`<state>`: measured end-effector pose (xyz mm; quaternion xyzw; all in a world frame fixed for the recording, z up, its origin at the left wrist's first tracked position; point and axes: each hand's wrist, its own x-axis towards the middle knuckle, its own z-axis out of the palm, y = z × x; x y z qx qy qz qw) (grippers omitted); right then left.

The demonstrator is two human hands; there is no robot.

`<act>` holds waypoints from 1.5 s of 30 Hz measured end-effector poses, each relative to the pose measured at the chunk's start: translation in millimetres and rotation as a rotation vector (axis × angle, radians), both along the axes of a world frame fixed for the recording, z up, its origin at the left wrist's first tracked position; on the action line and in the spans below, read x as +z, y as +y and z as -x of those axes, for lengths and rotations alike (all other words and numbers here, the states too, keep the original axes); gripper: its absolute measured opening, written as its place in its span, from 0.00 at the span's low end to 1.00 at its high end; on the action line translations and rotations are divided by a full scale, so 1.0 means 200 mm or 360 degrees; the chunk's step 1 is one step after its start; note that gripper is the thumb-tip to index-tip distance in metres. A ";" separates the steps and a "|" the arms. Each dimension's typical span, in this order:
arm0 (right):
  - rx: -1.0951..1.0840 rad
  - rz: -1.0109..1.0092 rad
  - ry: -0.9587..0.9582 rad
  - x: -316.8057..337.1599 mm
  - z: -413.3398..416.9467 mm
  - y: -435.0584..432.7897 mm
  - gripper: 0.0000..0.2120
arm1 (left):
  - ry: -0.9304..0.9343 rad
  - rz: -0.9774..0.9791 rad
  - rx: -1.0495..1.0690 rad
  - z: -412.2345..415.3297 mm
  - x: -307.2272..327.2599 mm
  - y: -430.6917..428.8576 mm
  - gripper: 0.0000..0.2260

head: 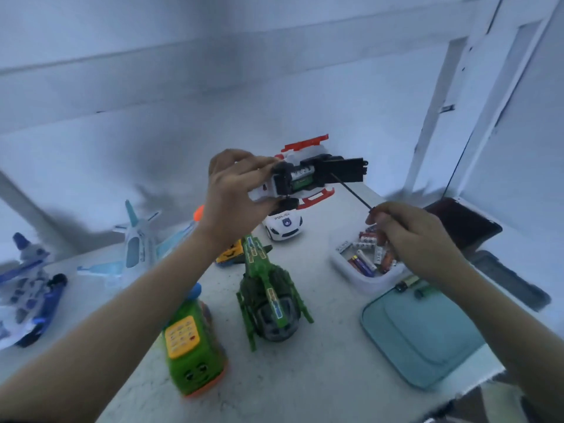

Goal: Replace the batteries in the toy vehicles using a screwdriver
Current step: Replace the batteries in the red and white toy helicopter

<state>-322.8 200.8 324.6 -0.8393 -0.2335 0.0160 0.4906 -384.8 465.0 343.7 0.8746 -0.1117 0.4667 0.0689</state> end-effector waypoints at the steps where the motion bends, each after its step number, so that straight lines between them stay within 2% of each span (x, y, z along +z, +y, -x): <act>1: 0.0010 0.0003 0.0008 0.00 -0.04 -0.04 0.11 | 0.0006 0.0026 -0.0025 -0.05 -0.01 -0.03 0.21; 7: 0.0129 0.0079 0.0022 -0.02 -0.24 -0.20 0.12 | -0.0012 -0.0136 -0.0099 -0.31 -0.06 -0.12 0.13; 21: 0.0135 0.0105 0.0026 -0.08 -0.43 -0.31 0.12 | 0.0039 -0.0308 -0.0190 -0.49 -0.19 -0.26 0.13; 39: 0.0299 0.0203 -0.0175 -0.10 -0.36 -0.30 0.11 | 0.0069 -0.0200 -0.0164 -0.50 -0.19 -0.34 0.14; 45: 0.0266 0.0098 -0.0195 -0.13 -0.31 -0.25 0.09 | 0.0101 -0.0117 -0.0101 -0.51 -0.20 -0.36 0.15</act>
